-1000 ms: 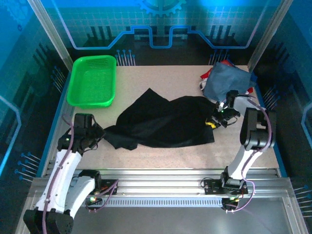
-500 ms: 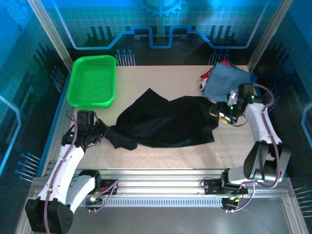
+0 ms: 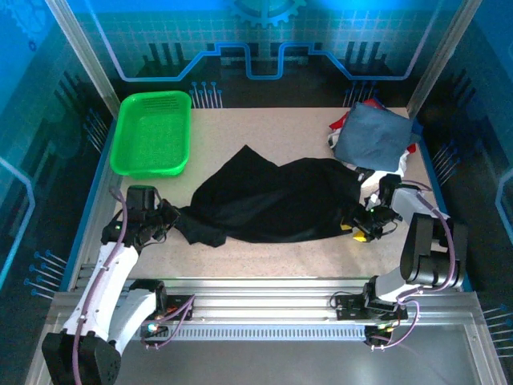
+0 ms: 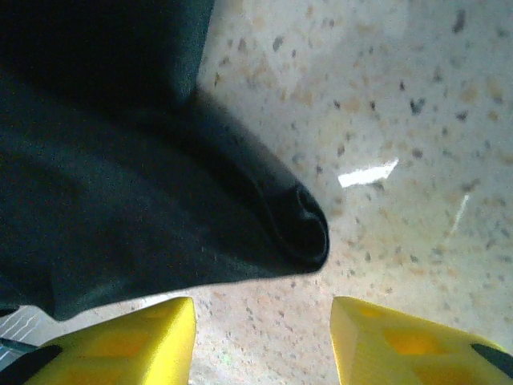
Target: Fold and stack the t-shirts
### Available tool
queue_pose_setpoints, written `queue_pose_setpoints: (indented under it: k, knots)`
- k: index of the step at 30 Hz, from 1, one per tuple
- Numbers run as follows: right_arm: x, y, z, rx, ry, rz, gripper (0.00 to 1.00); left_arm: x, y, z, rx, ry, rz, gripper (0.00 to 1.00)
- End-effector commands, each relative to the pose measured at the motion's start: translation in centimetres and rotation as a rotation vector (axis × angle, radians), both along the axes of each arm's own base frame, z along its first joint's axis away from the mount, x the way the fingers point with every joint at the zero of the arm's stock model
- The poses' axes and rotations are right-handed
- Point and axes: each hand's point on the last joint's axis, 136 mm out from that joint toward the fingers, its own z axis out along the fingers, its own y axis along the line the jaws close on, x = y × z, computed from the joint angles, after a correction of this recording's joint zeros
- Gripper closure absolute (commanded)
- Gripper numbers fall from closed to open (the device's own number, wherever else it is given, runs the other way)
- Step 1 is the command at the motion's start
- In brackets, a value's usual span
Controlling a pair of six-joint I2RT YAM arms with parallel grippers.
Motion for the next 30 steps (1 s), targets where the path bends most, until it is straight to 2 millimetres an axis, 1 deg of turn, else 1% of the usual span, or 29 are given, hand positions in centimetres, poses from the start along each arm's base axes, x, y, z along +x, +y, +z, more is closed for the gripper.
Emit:
queue_pose_setpoints:
  k: [1,4,5,7,8,9,10,12,13,14,17,18,20,21,24,27,28,30]
  knots:
    - [1.0,-0.3,-1.2,0.015,-0.006,-0.047,0.54,-0.8,-0.2,-0.3,0.001,0.008,-0.022,1.00]
    - [1.9,-0.3,-2.0,0.020,-0.006,-0.065,0.60,-1.1,-0.2,-0.4,-0.006,0.008,-0.017,1.00]
    - [2.4,-0.3,-2.3,0.023,-0.006,-0.074,0.66,-1.1,-0.2,-0.4,-0.007,0.006,-0.016,1.00]
    - [3.3,-0.5,-2.6,0.026,-0.015,-0.092,0.83,-1.2,-0.2,-0.2,-0.010,0.001,-0.014,1.00]
    - [3.9,-0.5,-2.3,0.035,-0.032,-0.105,0.94,-1.1,-0.3,0.0,-0.013,-0.004,-0.015,1.00]
    - [4.8,-0.3,-1.5,0.060,-0.071,-0.115,1.00,-1.1,-0.3,0.4,-0.013,-0.010,-0.017,1.00]
    - [5.5,-0.1,-0.5,0.075,-0.111,-0.122,1.00,-1.0,-0.3,0.8,-0.011,-0.018,-0.019,1.00]
    - [6.5,-0.3,3.2,0.073,-0.195,-0.135,1.00,-0.7,-0.3,2.7,-0.007,-0.053,-0.022,1.00]
    - [7.2,-0.5,5.5,0.077,-0.249,-0.138,1.00,-0.4,-0.3,3.8,-0.005,-0.077,-0.024,1.00]
    - [7.6,-0.8,8.0,0.085,-0.302,-0.145,1.00,-0.1,-0.2,5.4,-0.005,-0.111,-0.024,1.00]
    - [8.6,-2.2,15.8,0.098,-0.460,-0.170,1.00,1.0,-0.2,11.1,0.001,-0.235,-0.029,1.00]
    - [8.8,-2.6,18.1,0.101,-0.501,-0.169,1.00,1.6,-0.3,13.4,0.005,-0.285,-0.036,1.00]
    - [9.6,-2.7,21.8,0.099,-0.566,-0.154,1.00,2.5,-0.4,17.3,0.015,-0.361,-0.054,1.00]
    - [10.1,-2.4,23.4,0.125,-0.605,-0.156,1.00,3.1,-0.5,19.3,0.017,-0.399,-0.067,1.00]
    - [11.3,-1.5,26.8,0.230,-0.675,-0.179,1.00,4.5,-0.9,24.1,0.031,-0.490,-0.102,1.00]
    - [11.6,-1.5,29.7,0.245,-0.728,-0.187,1.00,5.5,-1.1,28.0,0.034,-0.573,-0.113,1.00]
    - [11.6,-1.5,30.7,0.249,-0.748,-0.190,1.00,5.7,-1.1,29.0,0.033,-0.594,-0.115,1.00]
    - [11.5,-1.4,33.4,0.265,-0.802,-0.194,1.00,6.1,-1.3,31.6,0.029,-0.650,-0.123,1.00]
